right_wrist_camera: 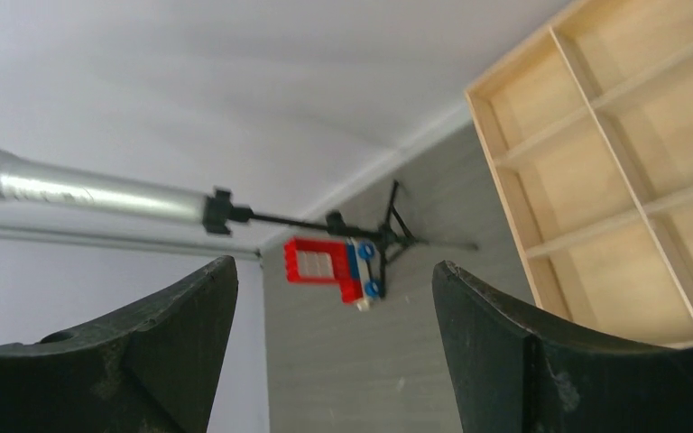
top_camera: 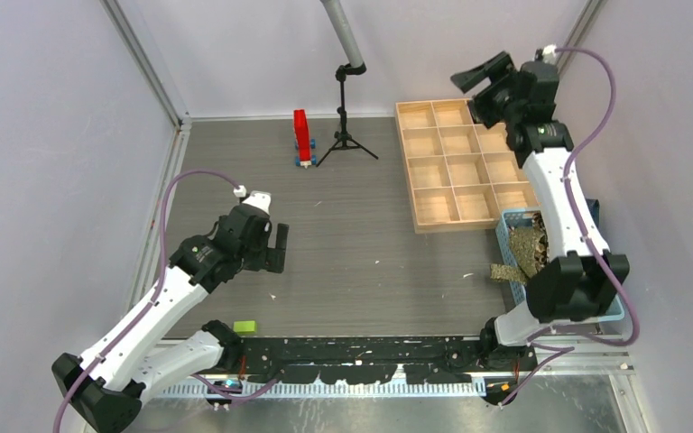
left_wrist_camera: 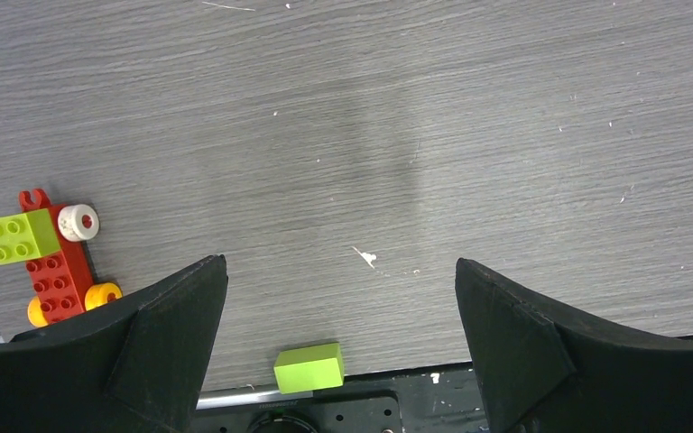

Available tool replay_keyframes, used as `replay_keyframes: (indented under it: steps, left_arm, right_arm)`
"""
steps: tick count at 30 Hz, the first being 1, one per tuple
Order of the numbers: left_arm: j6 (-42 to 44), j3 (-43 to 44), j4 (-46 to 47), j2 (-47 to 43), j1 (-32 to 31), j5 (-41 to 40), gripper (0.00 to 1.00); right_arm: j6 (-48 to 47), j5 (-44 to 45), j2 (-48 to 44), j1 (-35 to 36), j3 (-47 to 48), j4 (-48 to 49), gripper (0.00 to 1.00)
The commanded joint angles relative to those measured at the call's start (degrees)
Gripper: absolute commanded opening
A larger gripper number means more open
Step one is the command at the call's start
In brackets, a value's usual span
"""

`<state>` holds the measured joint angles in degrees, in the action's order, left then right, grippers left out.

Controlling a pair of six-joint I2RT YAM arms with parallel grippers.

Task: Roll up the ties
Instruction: Reset both arms

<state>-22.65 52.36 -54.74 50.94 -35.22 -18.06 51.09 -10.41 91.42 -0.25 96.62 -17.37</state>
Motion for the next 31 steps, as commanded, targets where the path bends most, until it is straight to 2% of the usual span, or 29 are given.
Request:
replay_keyframes:
  steps: [1, 7, 10, 15, 20, 27, 31]
  left_arm:
    - [-1.08, 2.05, -0.23, -0.99, 0.02, -1.84, 1.00]
    - [-1.63, 2.01, -0.84, -1.13, -0.02, -4.35, 1.00]
    - [-1.84, 2.21, -1.21, -1.38, -0.02, -5.05, 1.00]
    - [-2.04, 1.76, -1.10, -3.28, -0.02, -5.99, 1.00]
    - [-2.11, 1.50, -1.05, -4.11, -0.02, -6.62, 1.00]
    - [-2.47, 1.60, -1.41, -3.15, 0.03, -7.22, 1.00]
    - [-2.23, 1.37, -1.09, -2.72, 0.02, -6.83, 1.00]
  right_arm:
    - [-3.35, 1.16, -11.17, 3.28, -10.35, -1.66, 0.83]
    - [-6.70, 0.28, -24.12, 11.50, -26.81, 1.52, 0.86]
    - [-5.15, -2.33, -28.27, 12.57, -32.78, 0.71, 0.87]
    - [-5.19, -4.75, -36.81, 12.64, -43.75, 5.90, 0.99]
    - [-7.24, -4.50, -40.24, 12.62, -47.40, 3.77, 1.00]
    - [-8.50, -9.49, -39.60, 12.60, -48.36, 5.63, 1.00]
    - [-8.99, -7.85, -38.58, 12.61, -47.61, 4.64, 1.00]
